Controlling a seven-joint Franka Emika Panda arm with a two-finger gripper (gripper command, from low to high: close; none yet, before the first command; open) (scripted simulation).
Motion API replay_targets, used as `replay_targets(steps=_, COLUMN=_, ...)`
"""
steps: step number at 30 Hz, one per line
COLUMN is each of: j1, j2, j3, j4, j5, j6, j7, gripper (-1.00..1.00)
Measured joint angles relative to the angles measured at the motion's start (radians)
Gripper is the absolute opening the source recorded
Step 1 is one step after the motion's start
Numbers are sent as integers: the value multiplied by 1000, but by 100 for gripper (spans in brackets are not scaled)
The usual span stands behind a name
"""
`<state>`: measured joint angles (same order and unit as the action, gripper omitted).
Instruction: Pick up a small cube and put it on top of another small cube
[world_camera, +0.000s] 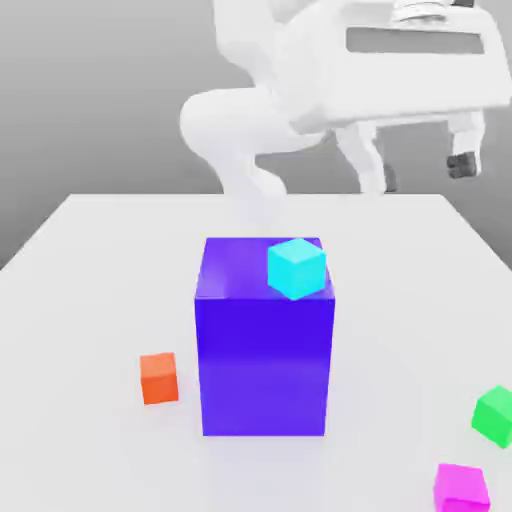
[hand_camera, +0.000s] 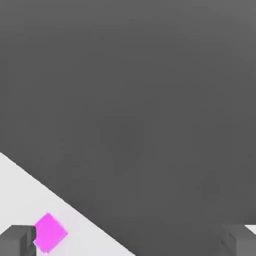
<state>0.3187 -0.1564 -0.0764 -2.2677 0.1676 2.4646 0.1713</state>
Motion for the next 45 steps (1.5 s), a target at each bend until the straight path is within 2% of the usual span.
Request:
replay_targets(steps=7, j1=75, j2=248, j3=35, j4=11, j5=-4, j6=72, j7=-199, gripper=0)
replay_targets(steps=15, j1=133, j2=519, j3=61, j4=21, j5=-134, j6=163, j7=-336, gripper=0)
replay_targets(steps=19, j1=141, j2=663, j3=63, j4=48, j5=-151, j6=264, j7=-349, gripper=0)
replay_targets(steps=20, j1=140, j2=690, j3=63, j4=53, j5=-150, j6=284, j7=-350, gripper=-100)
replay_targets(steps=27, j1=140, j2=691, j3=63, j4=54, j5=-151, j6=283, j7=-350, gripper=-100)
replay_targets(steps=31, j1=144, j2=567, j3=62, j4=25, j5=-155, j6=187, j7=-348, gripper=-100)
replay_targets(steps=37, j1=257, j2=367, j3=172, j4=-114, j5=-198, j6=123, j7=-391, gripper=-100)
replay_targets(steps=39, j1=280, j2=362, j3=194, j4=-140, j5=-212, j6=145, j7=-397, gripper=-100)
replay_targets(steps=42, j1=295, j2=448, j3=188, j4=-142, j5=-241, j6=232, j7=-381, gripper=-100)
replay_targets(steps=43, j1=298, j2=472, j3=184, j4=-141, j5=-248, j6=255, j7=-375, gripper=100)
replay_targets(steps=45, j1=298, j2=472, j3=184, j4=-141, j5=-248, j6=255, j7=-375, gripper=100)
